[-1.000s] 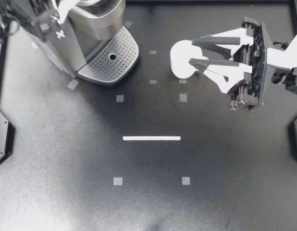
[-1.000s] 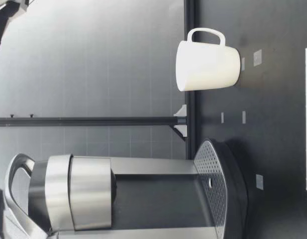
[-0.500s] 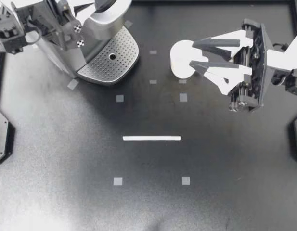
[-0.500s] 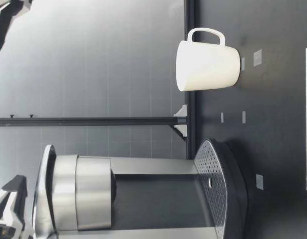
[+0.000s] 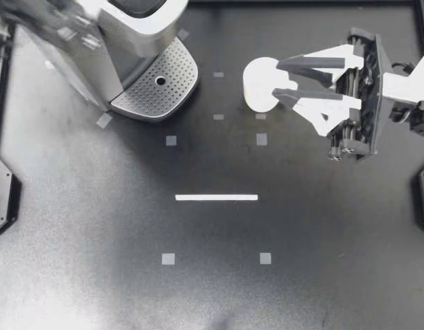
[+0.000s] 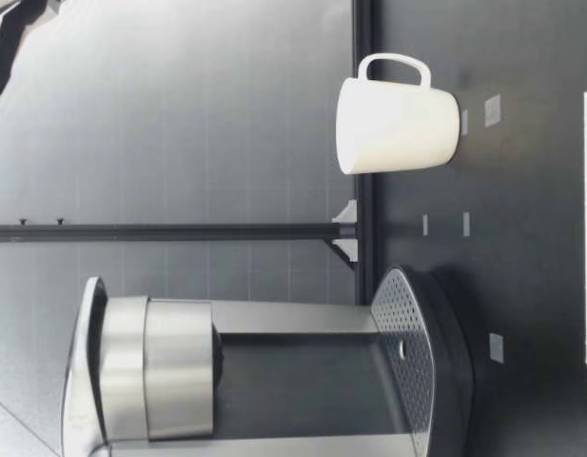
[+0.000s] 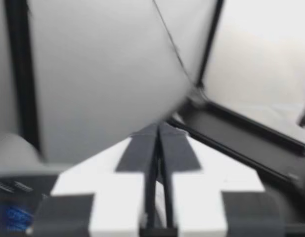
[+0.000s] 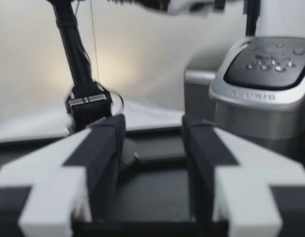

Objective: Place the coffee capsule inside the capsule container, then place the cup onto the center of the cup tray.

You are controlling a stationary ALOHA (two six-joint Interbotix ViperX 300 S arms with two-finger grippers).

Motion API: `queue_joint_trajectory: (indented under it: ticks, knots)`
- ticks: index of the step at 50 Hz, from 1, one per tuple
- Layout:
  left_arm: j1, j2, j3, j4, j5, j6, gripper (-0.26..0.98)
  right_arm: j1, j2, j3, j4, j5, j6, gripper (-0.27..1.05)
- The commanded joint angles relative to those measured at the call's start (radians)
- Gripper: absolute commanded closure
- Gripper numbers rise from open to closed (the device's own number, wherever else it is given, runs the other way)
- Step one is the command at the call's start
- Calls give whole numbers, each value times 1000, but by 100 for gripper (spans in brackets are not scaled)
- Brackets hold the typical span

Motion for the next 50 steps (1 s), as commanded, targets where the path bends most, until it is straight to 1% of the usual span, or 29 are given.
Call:
queue_joint_trajectory:
  ticks: [1, 6, 10, 12, 15, 19, 20, 22, 23, 25, 26, 29, 30, 33, 34, 38, 39, 43, 48, 50]
  knots:
    - [2, -40, -26, 5, 58, 63, 67, -26, -32, -63, 0, 133, -41, 30]
    - [2, -52, -28, -9, 149, 158, 67, -52, -38, -132, 0, 353, -87, 30]
    - [2, -46, -26, -41, 235, 245, 67, -77, -40, -193, 0, 537, -109, 30]
    - [2, -37, -26, -67, 293, 310, 67, -89, -40, -216, -2, 617, -115, 30]
    - [2, -21, -35, -129, 379, 419, 67, -110, -40, -259, -3, 755, -124, 30]
    - [0, -8, -61, -249, 469, 581, 67, -137, -32, -318, -11, 928, -143, 30]
    - [2, -5, -74, -295, 497, 643, 67, -141, -31, -328, -12, 962, -147, 30]
    - [0, -5, -91, -359, 538, 719, 67, -152, -18, -356, -17, 1051, -161, 30]
    - [0, -5, -106, -410, 571, 779, 67, -158, -14, -368, -17, 1085, -167, 30]
    - [0, -5, -127, -476, 614, 857, 67, -169, 0, -390, -17, 1152, -181, 30]
    - [0, -5, -144, -526, 647, 914, 67, -178, 11, -407, -17, 1197, -192, 30]
    - [-5, -6, -186, -621, 707, 1011, 67, -195, 28, -434, -17, 1278, -216, 30]
    - [-9, -6, -206, -663, 736, 1054, 67, -201, 32, -440, -17, 1298, -222, 30]
    - [-25, -9, -250, -742, 782, 1117, 67, -216, 38, -454, -15, 1345, -241, 30]
    - [-32, -11, -272, -778, 802, 1143, 67, -224, 41, -457, -12, 1362, -249, 30]
    - [-52, -15, -319, -871, 825, 1193, 67, -250, 49, -456, 2, 1385, -264, 29]
    - [-58, -17, -333, -905, 825, 1209, 67, -255, 52, -454, 3, 1387, -268, 28]
    - [-77, -31, -353, -1008, 813, 1253, 67, -276, 69, -433, 8, 1379, -290, 23]
    - [-87, -64, -333, -1115, 756, 1292, 67, -298, 92, -393, 11, 1319, -290, 11]
    - [-94, -87, -318, -1154, 709, 1305, 67, -301, 104, -374, 11, 1293, -293, 8]
